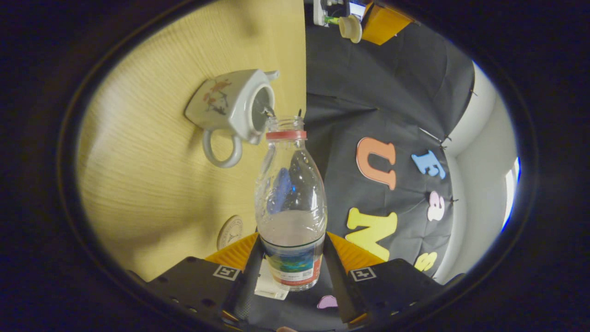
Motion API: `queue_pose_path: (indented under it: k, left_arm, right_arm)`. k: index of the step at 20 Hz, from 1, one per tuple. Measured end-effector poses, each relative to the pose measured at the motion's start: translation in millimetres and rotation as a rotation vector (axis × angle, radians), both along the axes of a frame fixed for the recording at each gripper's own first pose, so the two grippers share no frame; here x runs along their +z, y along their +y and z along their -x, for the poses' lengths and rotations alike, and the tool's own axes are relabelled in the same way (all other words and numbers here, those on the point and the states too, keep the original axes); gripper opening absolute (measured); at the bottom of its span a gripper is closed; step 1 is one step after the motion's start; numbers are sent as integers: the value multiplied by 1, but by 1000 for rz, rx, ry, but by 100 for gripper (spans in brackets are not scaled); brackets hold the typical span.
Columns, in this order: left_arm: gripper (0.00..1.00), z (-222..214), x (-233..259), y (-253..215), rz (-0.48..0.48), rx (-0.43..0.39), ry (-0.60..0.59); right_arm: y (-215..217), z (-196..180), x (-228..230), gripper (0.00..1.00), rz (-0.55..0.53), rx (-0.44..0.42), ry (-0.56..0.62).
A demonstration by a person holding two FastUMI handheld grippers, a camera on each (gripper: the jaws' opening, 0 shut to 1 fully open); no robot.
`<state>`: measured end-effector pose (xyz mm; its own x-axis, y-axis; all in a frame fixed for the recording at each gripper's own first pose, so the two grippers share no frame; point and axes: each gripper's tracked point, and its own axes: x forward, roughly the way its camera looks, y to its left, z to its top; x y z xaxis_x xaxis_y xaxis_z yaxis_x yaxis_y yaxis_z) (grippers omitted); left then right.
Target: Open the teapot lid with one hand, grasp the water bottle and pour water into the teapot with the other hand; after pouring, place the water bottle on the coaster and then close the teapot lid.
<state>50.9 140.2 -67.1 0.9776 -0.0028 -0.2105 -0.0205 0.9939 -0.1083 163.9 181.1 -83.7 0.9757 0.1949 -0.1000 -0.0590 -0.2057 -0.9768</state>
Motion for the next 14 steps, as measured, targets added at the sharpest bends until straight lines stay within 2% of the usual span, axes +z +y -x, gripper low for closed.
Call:
queue_pose_path:
  k: [14]
  left_arm:
    - [3,2,3,-1,-1,-9,-8]
  right_arm:
    - [4,-1,16,71,101,35,-68]
